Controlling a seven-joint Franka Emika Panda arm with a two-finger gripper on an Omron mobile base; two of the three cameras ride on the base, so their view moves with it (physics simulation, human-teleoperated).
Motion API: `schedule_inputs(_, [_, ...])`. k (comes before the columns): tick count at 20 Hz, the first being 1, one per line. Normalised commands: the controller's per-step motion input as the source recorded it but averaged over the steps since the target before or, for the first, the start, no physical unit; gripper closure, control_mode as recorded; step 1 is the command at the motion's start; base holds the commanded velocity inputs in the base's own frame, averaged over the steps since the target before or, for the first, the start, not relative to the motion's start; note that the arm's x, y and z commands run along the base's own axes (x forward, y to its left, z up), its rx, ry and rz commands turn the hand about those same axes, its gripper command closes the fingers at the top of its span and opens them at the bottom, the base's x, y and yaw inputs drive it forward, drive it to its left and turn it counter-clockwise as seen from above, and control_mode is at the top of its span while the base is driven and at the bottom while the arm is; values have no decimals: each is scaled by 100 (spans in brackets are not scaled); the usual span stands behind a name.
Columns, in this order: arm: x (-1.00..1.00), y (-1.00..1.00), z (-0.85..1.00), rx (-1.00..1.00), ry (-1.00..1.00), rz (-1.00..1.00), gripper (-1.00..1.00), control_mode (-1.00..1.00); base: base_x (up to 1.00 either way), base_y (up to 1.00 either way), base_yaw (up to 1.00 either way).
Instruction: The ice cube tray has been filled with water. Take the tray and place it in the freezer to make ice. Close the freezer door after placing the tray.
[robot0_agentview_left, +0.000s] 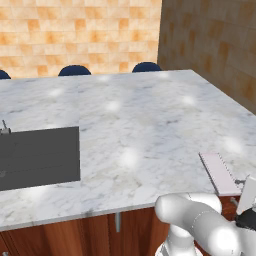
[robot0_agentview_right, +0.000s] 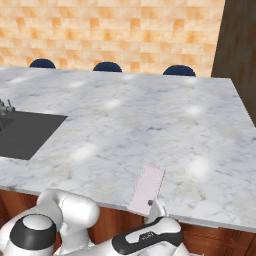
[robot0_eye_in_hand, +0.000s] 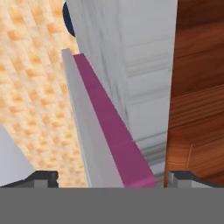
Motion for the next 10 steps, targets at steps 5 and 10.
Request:
schedule_inputs(5, [20,-9,-10,0,-4,0,-100,-100,0,0,0])
schedule_inputs(10, [7,0,0,0,0,0,100,-100,0,0,0])
